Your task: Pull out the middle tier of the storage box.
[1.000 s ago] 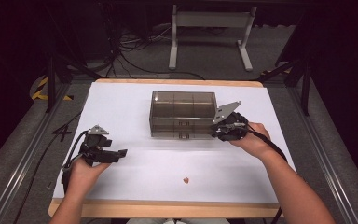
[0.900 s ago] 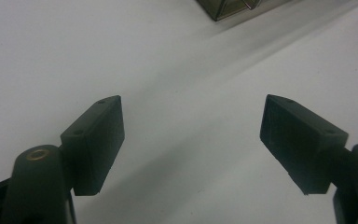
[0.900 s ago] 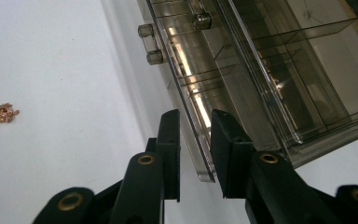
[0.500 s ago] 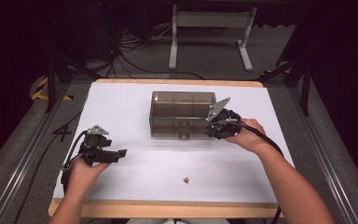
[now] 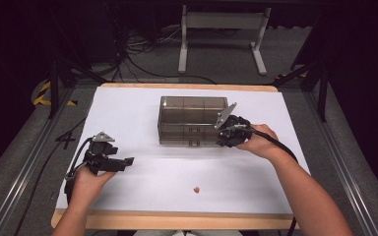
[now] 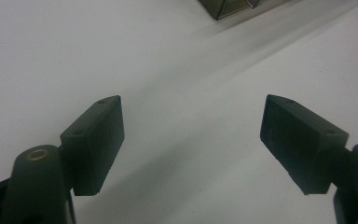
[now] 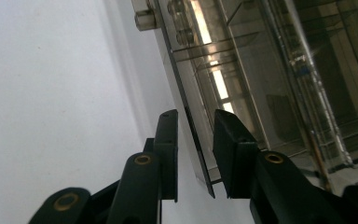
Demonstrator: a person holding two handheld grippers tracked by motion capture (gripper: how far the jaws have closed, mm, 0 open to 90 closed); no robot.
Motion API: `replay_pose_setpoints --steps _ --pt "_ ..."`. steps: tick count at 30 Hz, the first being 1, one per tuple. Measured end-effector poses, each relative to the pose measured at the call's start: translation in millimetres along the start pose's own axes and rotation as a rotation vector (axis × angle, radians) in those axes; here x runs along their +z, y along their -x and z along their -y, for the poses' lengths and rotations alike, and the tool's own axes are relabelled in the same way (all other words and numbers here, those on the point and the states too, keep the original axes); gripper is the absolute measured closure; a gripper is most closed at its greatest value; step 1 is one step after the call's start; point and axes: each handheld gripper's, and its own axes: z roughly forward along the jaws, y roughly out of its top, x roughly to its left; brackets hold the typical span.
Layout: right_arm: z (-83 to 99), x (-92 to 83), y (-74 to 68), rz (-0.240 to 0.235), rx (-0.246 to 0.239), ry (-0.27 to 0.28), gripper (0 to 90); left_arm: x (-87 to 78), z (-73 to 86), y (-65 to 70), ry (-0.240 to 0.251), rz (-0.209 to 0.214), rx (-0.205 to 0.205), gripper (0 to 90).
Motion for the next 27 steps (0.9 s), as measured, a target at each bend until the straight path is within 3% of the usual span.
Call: replay_pose_setpoints --steps 12,27 --pt "-4.8 8.3 -0.1 -0.022 -0.016 -0.072 72.1 0.5 0.1 -0.3 -0.001 0.003 0.000 22.2" --pt "-6.8 5.0 -8.6 -0.014 -0.054 -0.124 79.0 1.3 -0.2 -0.3 -0.008 0.005 0.003 21.8"
